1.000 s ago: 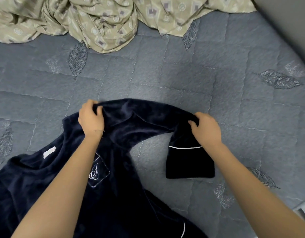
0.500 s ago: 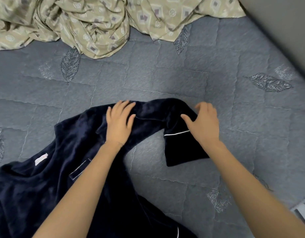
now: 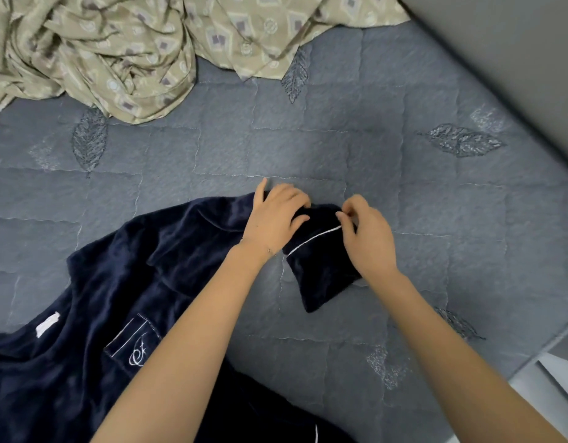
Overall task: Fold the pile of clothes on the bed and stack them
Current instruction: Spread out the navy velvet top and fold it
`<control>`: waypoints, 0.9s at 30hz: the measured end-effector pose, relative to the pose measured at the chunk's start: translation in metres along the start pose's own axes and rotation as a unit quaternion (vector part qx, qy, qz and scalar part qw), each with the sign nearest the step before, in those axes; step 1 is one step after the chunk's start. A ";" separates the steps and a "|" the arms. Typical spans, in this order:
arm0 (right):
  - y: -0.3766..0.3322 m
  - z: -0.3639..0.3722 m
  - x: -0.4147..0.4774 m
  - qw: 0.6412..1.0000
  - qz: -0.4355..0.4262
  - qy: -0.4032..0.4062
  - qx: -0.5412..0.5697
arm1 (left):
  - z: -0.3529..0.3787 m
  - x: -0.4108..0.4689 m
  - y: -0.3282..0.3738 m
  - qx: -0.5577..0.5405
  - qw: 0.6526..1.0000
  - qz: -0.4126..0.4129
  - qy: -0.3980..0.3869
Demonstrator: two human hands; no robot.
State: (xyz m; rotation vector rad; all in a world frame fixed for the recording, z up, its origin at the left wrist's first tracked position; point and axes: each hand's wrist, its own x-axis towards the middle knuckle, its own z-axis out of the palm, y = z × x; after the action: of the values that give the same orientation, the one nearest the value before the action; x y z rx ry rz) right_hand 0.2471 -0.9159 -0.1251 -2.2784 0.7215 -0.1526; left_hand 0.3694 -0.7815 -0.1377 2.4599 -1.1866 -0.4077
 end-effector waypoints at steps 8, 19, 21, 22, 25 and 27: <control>-0.008 -0.016 -0.011 0.966 0.239 0.021 0.096 | -0.012 0.026 0.026 -0.247 0.944 -0.166 0.139; 0.001 -0.012 0.022 0.934 0.252 0.033 0.249 | -0.006 0.023 0.013 -0.284 0.930 -0.153 0.177; 0.007 -0.013 0.028 0.921 0.286 0.009 0.264 | -0.007 0.024 0.015 -0.287 0.927 -0.155 0.185; 0.011 -0.011 0.028 0.913 0.307 -0.003 0.268 | -0.007 0.026 0.016 -0.289 0.925 -0.159 0.187; 0.023 0.000 0.021 0.945 0.285 -0.055 0.149 | -0.014 0.033 0.022 -0.289 0.925 -0.170 0.180; 0.030 0.008 0.015 0.972 0.225 -0.066 0.029 | -0.016 0.034 0.023 -0.267 0.933 -0.181 0.163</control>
State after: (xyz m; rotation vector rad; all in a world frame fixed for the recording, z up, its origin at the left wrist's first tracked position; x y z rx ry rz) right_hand 0.2487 -0.9362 -0.1530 -1.9903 1.1217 0.1878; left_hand 0.3807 -0.8189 -0.1164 2.1377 -0.4094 -0.3438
